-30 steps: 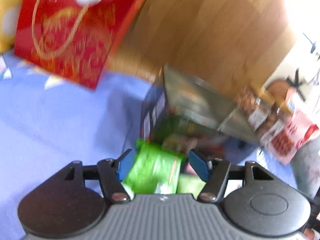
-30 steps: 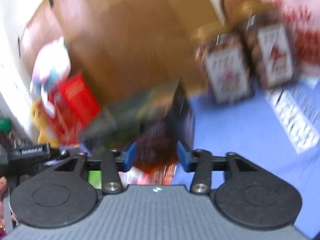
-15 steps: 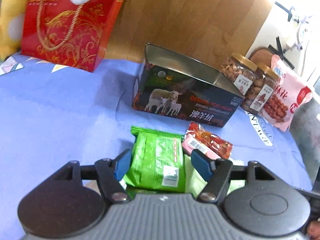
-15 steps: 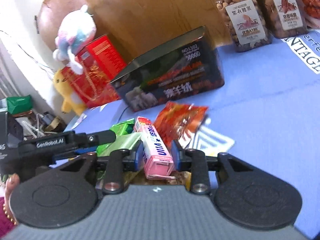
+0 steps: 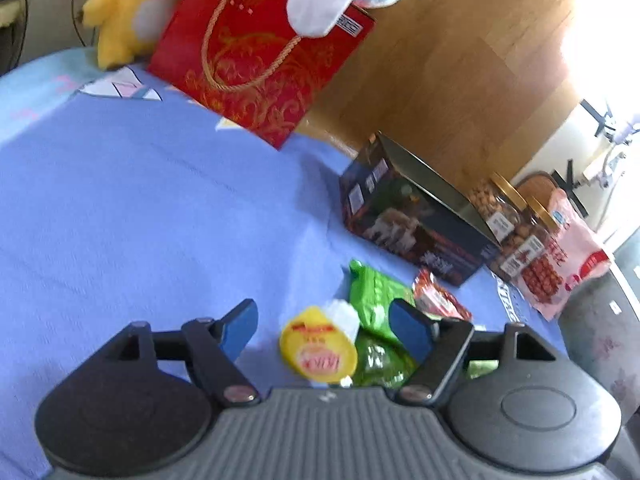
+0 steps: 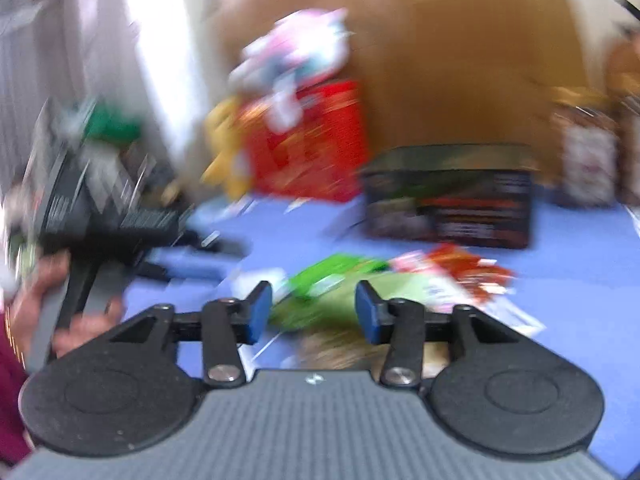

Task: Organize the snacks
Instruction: 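Grasp the yellow jelly cup with the left tool, then lower the jelly cup into the tin box and open the left tool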

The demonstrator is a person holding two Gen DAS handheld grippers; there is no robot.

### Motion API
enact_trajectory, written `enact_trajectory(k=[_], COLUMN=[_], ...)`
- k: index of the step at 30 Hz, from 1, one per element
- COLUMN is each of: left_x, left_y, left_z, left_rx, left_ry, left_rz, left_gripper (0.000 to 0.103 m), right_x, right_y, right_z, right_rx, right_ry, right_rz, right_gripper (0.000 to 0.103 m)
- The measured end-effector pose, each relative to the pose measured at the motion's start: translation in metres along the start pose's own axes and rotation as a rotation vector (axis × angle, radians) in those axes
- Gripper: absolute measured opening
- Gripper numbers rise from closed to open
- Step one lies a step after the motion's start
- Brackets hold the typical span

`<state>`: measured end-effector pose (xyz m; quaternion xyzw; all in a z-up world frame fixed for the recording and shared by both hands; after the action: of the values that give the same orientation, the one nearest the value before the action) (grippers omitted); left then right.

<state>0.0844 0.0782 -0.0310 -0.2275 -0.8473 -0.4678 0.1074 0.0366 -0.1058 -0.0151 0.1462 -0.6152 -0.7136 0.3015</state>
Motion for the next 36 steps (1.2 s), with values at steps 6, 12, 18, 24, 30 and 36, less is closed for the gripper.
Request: enact_trajectory(k=[6, 12, 18, 24, 30, 36], left_x=[0.000, -0.003, -0.008, -0.017, -0.046, -0.129], left_y=[-0.012, -0.013, -0.011, -0.005, 0.037, 0.058], left_z=[-0.011, 0.010, 0.020, 0.001, -0.070, -0.143], left_rx=[-0.108, -0.002, 0.057, 0.067, -0.044, -0.136], left_ry=[-0.030, -0.060, -0.113, -0.186, -0.285, -0.342], left_rz=[-0.018, 0.021, 0.057, 0.070, 0.019, 0.041], left_gripper=[0.082, 0.066, 0.052, 0.049, 0.049, 0.049], right_x=[-0.049, -0.104, -0.120, -0.092, -0.073, -0.073], right_y=[-0.015, -0.007, -0.026, -0.011, 0.046, 0.083], right_z=[0.035, 0.022, 0.021, 0.027, -0.009, -0.099], right_rx=[0.167, 0.131, 0.072, 0.053, 0.185, 0.155], right_ry=[0.044, 0.027, 0.050, 0.050, -0.072, -0.233], right_rz=[0.078, 0.124, 0.192, 0.126, -0.056, -0.125], right_gripper=[0.052, 0.068, 0.050, 0.051, 0.051, 0.051])
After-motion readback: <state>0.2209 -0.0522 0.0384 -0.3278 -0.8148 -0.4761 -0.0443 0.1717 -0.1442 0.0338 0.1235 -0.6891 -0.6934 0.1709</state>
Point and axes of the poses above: each gripper's, at about its wrist camera, not at the fingertips, and x roughly against the way its jaws point, z to its left, y to its top, the point moved 9 cm from there along -x, roughly the way its jaws point, and after that the axes turned 15 degrees about -z, right-handed, at the moved point
